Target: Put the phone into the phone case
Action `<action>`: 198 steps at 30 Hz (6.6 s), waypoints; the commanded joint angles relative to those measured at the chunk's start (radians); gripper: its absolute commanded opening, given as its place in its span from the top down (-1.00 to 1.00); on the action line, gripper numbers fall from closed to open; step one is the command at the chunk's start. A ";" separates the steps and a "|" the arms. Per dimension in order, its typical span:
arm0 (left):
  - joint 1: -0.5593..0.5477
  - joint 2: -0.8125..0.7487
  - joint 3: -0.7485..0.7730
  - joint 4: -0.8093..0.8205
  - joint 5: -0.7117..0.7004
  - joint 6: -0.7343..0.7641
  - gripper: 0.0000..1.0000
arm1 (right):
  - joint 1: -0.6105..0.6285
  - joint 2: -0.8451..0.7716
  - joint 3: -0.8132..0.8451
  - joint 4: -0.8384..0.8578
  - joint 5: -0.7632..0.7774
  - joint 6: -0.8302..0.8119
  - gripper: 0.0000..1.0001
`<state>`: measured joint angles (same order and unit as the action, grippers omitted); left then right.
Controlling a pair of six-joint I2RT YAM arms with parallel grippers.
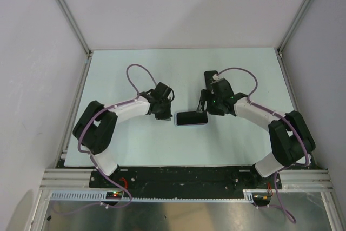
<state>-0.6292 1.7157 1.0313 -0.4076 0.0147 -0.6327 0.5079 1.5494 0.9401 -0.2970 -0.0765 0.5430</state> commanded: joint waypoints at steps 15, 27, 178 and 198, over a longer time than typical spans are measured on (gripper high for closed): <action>-0.036 0.051 0.085 0.022 0.037 -0.028 1.00 | 0.059 0.024 -0.004 -0.021 0.074 -0.055 -0.51; -0.040 0.058 0.091 0.021 0.044 -0.026 1.00 | 0.085 0.055 -0.004 -0.028 0.119 -0.070 -0.55; -0.070 0.011 -0.065 0.183 0.014 -0.082 1.00 | 0.195 0.125 0.045 -0.076 0.170 -0.059 0.63; -0.072 0.013 -0.053 0.195 0.036 -0.072 1.00 | 0.262 0.176 -0.120 0.062 0.120 0.041 0.82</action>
<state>-0.6743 1.7000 0.9558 -0.2691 0.0036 -0.6846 0.6991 1.6352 0.9096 -0.2802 0.1909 0.5018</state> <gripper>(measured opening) 0.003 0.106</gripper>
